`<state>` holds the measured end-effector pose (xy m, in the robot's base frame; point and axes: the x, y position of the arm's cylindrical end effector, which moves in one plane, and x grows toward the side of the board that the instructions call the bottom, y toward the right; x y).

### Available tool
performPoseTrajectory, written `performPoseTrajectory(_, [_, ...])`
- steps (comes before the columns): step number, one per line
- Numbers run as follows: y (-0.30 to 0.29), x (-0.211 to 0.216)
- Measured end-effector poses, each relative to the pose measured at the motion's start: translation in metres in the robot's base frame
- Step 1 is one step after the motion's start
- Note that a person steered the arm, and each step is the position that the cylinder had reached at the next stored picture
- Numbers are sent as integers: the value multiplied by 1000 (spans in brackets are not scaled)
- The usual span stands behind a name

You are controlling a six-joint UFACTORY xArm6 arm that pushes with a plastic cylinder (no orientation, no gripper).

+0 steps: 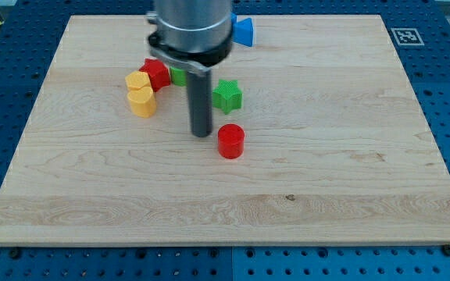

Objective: Move the yellow blocks and red star slightly down

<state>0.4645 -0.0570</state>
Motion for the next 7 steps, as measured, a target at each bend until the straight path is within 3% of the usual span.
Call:
performPoseTrajectory(1, [-59, -3])
performPoseTrajectory(3, [-153, -112])
performPoseTrajectory(5, [-140, -139])
performPoseTrajectory(6, [-119, -173])
performPoseTrajectory(7, [-97, -173])
